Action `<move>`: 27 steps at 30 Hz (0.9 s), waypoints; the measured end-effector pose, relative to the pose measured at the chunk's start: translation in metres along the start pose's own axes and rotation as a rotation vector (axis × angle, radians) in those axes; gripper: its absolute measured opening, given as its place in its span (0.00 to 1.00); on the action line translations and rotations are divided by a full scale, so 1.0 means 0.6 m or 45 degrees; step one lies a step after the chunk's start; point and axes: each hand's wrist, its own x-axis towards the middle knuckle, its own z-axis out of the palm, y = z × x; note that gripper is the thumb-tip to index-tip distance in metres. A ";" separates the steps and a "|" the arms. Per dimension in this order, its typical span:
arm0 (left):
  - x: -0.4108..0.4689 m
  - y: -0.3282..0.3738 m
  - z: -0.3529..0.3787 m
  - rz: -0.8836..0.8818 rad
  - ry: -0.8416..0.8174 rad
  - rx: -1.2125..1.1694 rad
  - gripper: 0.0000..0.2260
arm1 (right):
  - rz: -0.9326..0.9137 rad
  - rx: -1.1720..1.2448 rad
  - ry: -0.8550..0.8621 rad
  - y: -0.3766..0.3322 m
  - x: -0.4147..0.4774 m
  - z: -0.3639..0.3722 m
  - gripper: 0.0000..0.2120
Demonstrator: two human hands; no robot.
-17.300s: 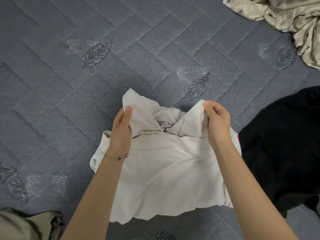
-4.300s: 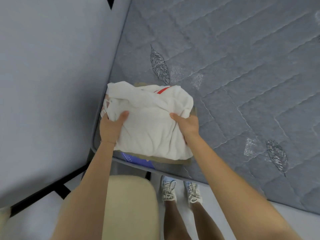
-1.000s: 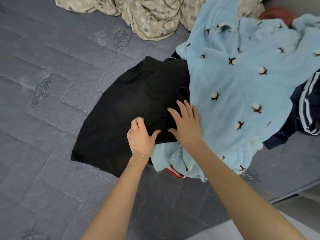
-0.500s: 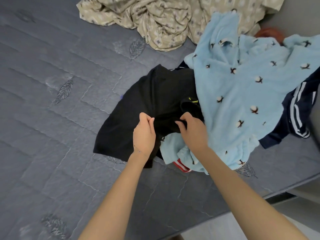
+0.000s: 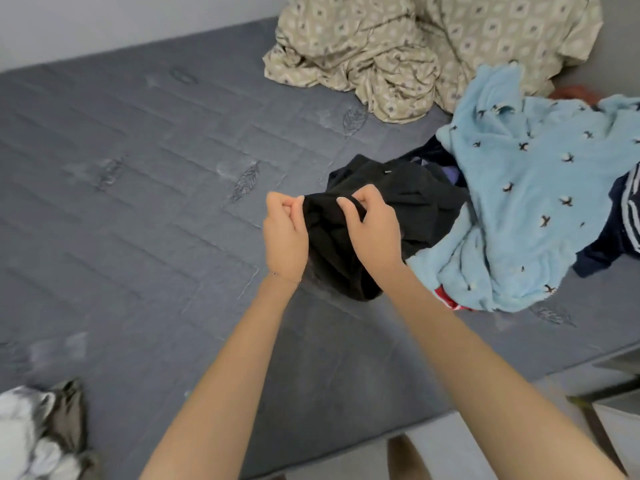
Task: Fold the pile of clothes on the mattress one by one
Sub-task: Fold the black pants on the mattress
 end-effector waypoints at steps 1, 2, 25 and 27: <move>-0.002 -0.009 -0.040 0.001 0.008 0.005 0.08 | 0.016 0.042 0.007 -0.024 -0.018 0.021 0.11; -0.006 -0.018 -0.082 0.001 0.011 0.009 0.08 | 0.036 0.090 0.016 -0.050 -0.037 0.043 0.12; -0.176 -0.330 -0.396 -0.507 -0.408 0.165 0.08 | 0.383 0.003 -0.588 -0.067 -0.293 0.351 0.19; -0.181 -0.364 -0.394 -0.555 -0.550 0.208 0.08 | 0.407 -0.116 -0.704 -0.031 -0.299 0.367 0.20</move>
